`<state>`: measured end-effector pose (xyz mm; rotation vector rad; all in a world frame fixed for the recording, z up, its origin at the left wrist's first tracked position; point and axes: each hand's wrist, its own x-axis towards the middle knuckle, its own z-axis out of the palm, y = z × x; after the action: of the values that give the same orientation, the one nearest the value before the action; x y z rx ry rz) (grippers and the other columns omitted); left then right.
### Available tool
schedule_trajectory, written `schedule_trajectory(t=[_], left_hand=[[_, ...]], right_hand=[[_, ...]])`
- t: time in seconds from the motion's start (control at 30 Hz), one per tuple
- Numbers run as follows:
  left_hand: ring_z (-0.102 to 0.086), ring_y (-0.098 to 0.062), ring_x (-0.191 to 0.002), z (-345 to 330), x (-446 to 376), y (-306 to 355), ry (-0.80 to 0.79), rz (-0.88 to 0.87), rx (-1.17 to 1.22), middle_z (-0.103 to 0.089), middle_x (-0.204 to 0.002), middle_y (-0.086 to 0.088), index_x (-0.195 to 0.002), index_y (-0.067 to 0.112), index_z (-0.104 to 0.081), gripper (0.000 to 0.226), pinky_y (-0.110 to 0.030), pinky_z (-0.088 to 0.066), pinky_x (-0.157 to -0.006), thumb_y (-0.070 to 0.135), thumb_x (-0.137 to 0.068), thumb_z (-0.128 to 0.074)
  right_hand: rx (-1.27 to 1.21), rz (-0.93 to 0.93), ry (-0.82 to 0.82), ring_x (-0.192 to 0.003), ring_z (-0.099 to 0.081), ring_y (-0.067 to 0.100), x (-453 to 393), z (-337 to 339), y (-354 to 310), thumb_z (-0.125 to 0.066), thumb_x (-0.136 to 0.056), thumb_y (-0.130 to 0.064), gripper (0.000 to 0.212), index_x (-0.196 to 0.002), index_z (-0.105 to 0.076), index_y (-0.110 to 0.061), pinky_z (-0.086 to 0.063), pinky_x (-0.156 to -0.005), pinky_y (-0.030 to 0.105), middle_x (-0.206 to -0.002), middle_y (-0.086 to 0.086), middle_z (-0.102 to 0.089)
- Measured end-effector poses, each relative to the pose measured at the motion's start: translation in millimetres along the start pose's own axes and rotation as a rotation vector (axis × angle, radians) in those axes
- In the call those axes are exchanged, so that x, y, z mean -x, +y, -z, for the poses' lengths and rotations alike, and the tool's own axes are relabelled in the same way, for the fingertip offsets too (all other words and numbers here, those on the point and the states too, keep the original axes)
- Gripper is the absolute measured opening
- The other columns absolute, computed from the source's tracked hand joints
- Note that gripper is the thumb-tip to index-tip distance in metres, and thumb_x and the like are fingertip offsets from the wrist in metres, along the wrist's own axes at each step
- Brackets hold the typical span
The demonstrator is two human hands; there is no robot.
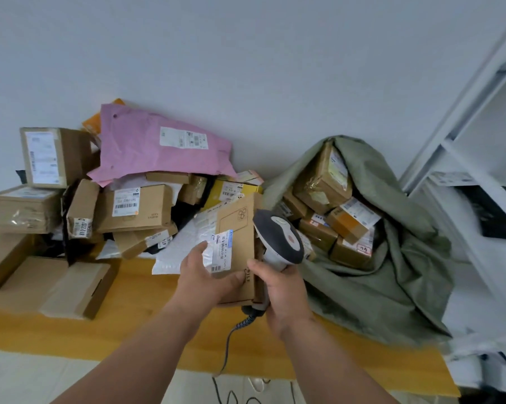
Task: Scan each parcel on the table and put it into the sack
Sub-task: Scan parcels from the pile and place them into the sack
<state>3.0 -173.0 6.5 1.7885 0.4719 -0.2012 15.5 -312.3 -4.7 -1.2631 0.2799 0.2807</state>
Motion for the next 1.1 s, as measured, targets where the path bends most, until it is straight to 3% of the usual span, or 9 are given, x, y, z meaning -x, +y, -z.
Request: schedule_trajectory(t=[0.07, 0.1, 0.23, 0.4, 0.5, 0.63, 0.83, 0.97, 1.1], left_hand=[[-0.047, -0.021, -0.125, 3, 2, 2, -0.098, 0.115, 0.116, -0.041, -0.14, 0.009, -0.153, 0.035, -0.021, 0.111, -0.036, -0.042, -0.1, 0.04, -0.066, -0.09], [-0.054, -0.022, -0.119, 3, 2, 0, -0.149, 0.152, 0.164, -0.051, -0.136, 0.007, -0.151, 0.036, -0.027, 0.111, -0.039, -0.046, -0.1, 0.043, -0.061, -0.092], [-0.065, -0.023, -0.104, 5, 0, -7, -0.139, 0.227, 0.248, -0.071, -0.112, -0.002, -0.127, 0.03, -0.06, 0.038, -0.04, -0.055, -0.076, 0.021, -0.09, -0.067], [-0.065, -0.03, -0.097, 17, 6, -2, -0.326, 0.287, 0.393, -0.07, -0.117, -0.008, -0.118, 0.033, -0.065, 0.043, -0.046, -0.058, -0.073, -0.001, -0.095, -0.05], [-0.064, -0.03, -0.101, 23, 0, 4, -0.212, 0.215, 0.366, -0.066, -0.119, -0.01, -0.124, 0.034, -0.06, 0.048, -0.043, -0.058, -0.068, -0.004, -0.096, -0.05], [-0.065, -0.026, -0.1, 24, -6, 16, -0.046, 0.06, 0.222, -0.067, -0.111, -0.007, -0.128, 0.031, -0.055, 0.042, -0.038, -0.058, -0.072, 0.003, -0.097, -0.056], [-0.064, -0.017, -0.094, 18, -10, 20, 0.095, -0.084, 0.061, -0.068, -0.103, 0.001, -0.126, 0.033, -0.06, 0.035, -0.032, -0.053, -0.069, 0.011, -0.1, -0.054], [-0.061, -0.014, -0.092, 13, -12, 20, 0.155, -0.135, -0.065, -0.068, -0.099, 0.011, -0.122, 0.044, -0.061, 0.035, -0.045, -0.057, -0.08, 0.018, -0.102, -0.051], [-0.055, -0.005, -0.087, 8, -10, 25, 0.206, -0.16, -0.156, -0.063, -0.098, 0.016, -0.124, 0.044, -0.062, 0.036, -0.04, -0.054, -0.075, 0.019, -0.103, -0.046]], right_hand=[[-0.001, 0.005, -0.023, -0.079, -0.07, 0.039, 2, 6, -4, -0.076, -0.066, -0.026, 0.047, -0.111, -0.071, -0.014, -0.053, -0.063, 0.045, -0.1, 0.02, -0.075], [-0.004, 0.006, -0.029, -0.079, -0.071, 0.039, 3, 8, -7, -0.074, -0.067, -0.025, 0.045, -0.11, -0.071, -0.015, -0.054, -0.064, 0.05, -0.098, 0.018, -0.076], [-0.009, 0.021, 0.021, -0.08, -0.074, 0.032, 6, 16, -13, -0.076, -0.074, -0.018, 0.039, -0.111, -0.067, -0.012, -0.056, -0.061, 0.042, -0.095, 0.015, -0.077], [0.03, 0.013, 0.096, -0.086, -0.073, 0.035, 3, 30, -18, -0.072, -0.085, -0.014, 0.02, -0.104, -0.066, -0.016, -0.056, -0.069, 0.05, -0.093, 0.016, -0.076], [0.128, 0.055, 0.149, -0.082, -0.072, 0.026, 4, 37, -20, -0.071, -0.087, -0.02, 0.01, -0.093, -0.064, -0.024, -0.058, -0.077, 0.048, -0.081, 0.003, -0.076], [0.215, 0.104, 0.181, -0.072, -0.07, 0.019, 8, 44, -22, -0.068, -0.091, -0.014, 0.01, -0.097, -0.062, -0.02, -0.057, -0.066, 0.031, -0.078, 0.003, -0.071], [0.464, 0.157, -0.07, -0.06, -0.062, 0.012, 16, 48, -29, -0.066, -0.091, -0.017, 0.004, -0.088, -0.063, -0.015, -0.053, -0.064, 0.03, -0.067, 0.0, -0.061], [0.541, 0.182, -0.143, -0.061, -0.058, 0.01, 19, 49, -31, -0.066, -0.088, -0.014, 0.017, -0.105, -0.066, -0.017, -0.058, -0.068, 0.036, -0.07, 0.001, -0.062], [0.591, 0.197, -0.13, -0.06, -0.057, 0.008, 22, 54, -32, -0.066, -0.088, -0.013, 0.018, -0.105, -0.065, -0.017, -0.05, -0.057, 0.02, -0.067, 0.001, -0.061]])
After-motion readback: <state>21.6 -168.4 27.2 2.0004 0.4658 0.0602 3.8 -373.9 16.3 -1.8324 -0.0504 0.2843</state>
